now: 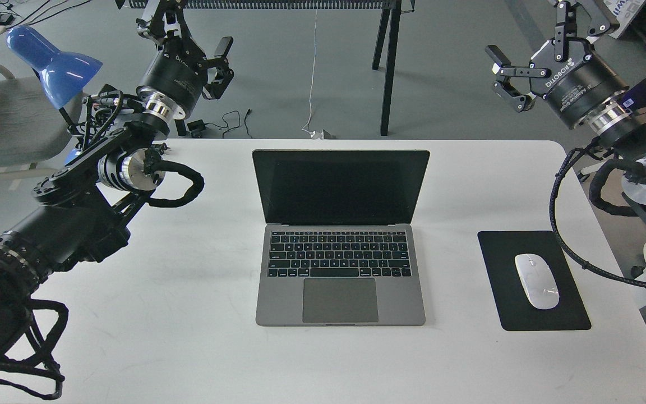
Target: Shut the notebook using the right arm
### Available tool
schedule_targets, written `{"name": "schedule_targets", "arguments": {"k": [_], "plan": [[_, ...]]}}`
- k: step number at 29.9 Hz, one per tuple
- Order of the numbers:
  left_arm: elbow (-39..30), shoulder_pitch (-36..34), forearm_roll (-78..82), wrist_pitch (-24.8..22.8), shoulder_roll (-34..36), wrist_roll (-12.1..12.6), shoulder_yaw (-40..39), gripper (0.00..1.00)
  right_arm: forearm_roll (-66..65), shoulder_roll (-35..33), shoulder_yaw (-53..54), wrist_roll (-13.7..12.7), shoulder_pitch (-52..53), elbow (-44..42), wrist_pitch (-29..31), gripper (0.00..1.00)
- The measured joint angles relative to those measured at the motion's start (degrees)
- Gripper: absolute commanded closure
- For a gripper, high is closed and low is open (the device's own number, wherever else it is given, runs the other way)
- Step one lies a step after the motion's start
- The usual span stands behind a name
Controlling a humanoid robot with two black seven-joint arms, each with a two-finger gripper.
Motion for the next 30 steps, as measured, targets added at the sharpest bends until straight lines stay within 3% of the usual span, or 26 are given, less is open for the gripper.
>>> {"name": "schedule_targets", "arguments": {"k": [11, 17, 26, 30], "plan": [[-0.04, 0.0, 0.11, 0.86, -0.12, 0.0, -0.01, 0.0, -0.29, 0.23, -0.07, -0.09, 0.25, -0.35, -0.61, 0.0], [-0.04, 0.0, 0.09, 0.68, -0.09, 0.0, -0.02, 0.0, -0.91, 0.73, -4.06, -0.88, 4.32, -1.92, -4.23, 0.0], [-0.04, 0.0, 0.02, 0.59, -0.09, 0.0, -0.02, 0.0, -1.49, 5.55, -33.32, -1.76, 23.24, -11.68, -7.17, 0.0], [-0.03, 0.0, 0.02, 0.57, -0.08, 0.0, -0.04, 0.0, -1.52, 9.16, -41.54, -2.84, 28.43, -14.56, -7.21, 0.0]]}}
